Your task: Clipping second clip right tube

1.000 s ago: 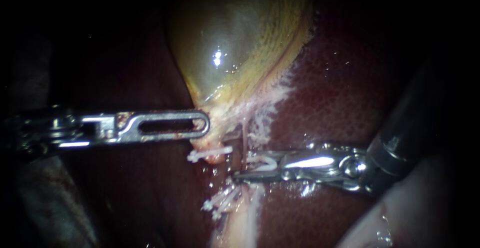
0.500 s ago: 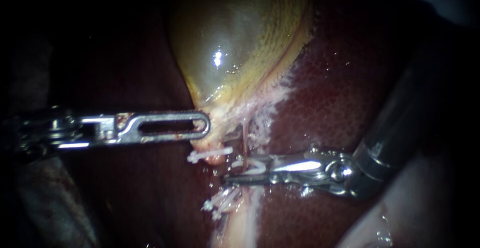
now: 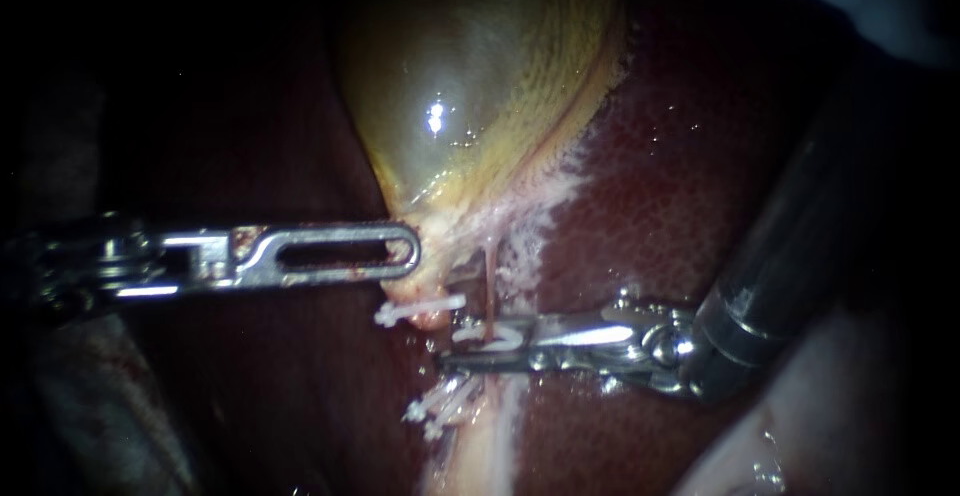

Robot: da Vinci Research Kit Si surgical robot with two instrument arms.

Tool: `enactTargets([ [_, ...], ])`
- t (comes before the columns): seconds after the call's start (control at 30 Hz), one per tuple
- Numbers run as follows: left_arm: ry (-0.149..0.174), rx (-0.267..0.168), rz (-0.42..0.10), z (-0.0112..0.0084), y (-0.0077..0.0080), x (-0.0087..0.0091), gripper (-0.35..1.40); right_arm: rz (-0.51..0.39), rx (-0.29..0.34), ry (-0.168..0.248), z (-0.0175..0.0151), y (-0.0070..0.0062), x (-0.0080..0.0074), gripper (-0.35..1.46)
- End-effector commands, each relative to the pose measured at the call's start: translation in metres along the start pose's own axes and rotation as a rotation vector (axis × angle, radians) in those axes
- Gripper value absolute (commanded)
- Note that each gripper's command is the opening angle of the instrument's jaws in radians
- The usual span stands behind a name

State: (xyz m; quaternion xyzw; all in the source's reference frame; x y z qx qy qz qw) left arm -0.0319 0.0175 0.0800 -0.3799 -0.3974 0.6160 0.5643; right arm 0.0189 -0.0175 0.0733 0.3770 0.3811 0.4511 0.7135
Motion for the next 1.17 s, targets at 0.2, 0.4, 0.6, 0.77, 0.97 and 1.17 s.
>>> enactTargets([
  [0.2, 0.000, 0.000, 0.000, 0.0000, 0.0000, 0.0000, -0.35, 0.056, 0.001, 0.001, -0.0006, 0.0006, 0.0003, -0.22],
  [0.4, 0.000, 0.000, 0.000, 0.0001, 0.0000, 0.0000, -0.35, 0.061, 0.014, -0.009, -0.0007, 0.0012, 0.0003, -0.35],
  [0.6, 0.000, 0.000, 0.000, 0.0001, 0.0000, 0.0000, -0.35, 0.066, 0.019, -0.013, -0.0008, 0.0012, 0.0003, -0.35],
  [0.77, 0.000, 0.000, 0.000, 0.0001, 0.0000, 0.0000, -0.35, 0.072, 0.021, -0.014, -0.0008, 0.0012, 0.0002, -0.35],
  [0.97, 0.000, 0.000, 0.000, 0.0001, 0.0000, 0.0000, -0.35, 0.072, 0.024, -0.016, -0.0008, 0.0011, 0.0002, -0.35],
  [1.17, 0.001, 0.000, 0.000, 0.0001, 0.0000, 0.0000, -0.35, 0.072, 0.026, -0.018, -0.0008, 0.0011, 0.0001, -0.35],
])
